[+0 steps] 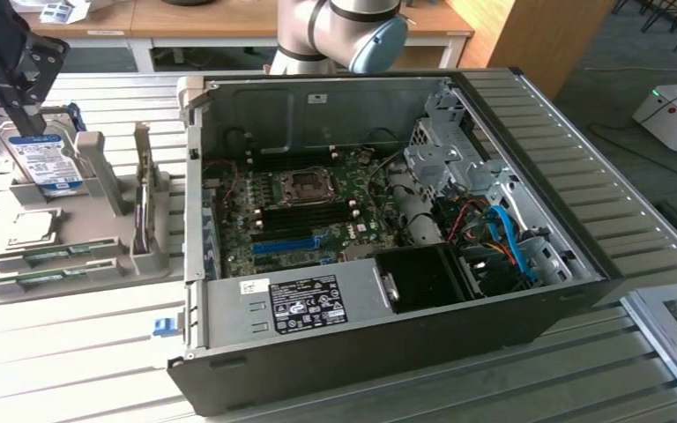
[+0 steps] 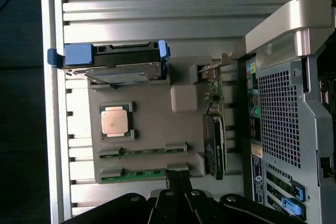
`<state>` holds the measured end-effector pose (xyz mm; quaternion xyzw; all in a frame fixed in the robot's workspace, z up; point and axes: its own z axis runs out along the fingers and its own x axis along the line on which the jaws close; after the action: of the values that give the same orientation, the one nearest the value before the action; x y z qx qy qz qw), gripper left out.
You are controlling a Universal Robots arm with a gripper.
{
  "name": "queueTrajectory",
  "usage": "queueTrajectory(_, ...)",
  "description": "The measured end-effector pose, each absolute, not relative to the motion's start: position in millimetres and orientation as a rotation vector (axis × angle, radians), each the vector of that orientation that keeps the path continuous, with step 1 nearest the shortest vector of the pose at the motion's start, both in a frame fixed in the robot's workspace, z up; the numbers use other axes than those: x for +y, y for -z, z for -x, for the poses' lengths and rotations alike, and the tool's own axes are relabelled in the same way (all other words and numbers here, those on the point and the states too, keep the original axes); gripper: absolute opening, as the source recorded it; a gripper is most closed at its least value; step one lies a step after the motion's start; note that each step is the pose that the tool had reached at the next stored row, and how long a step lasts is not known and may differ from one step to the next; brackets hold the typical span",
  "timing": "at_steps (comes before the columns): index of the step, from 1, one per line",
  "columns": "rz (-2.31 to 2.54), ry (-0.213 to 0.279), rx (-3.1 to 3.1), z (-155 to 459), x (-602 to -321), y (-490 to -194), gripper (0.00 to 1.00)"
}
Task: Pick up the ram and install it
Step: 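Reach for the ram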
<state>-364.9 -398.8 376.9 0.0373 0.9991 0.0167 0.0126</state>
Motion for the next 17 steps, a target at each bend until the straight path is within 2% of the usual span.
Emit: queueTrajectory(17,-0.116,-0.043,3.114,400.1,-398.4,-375.0,0.10)
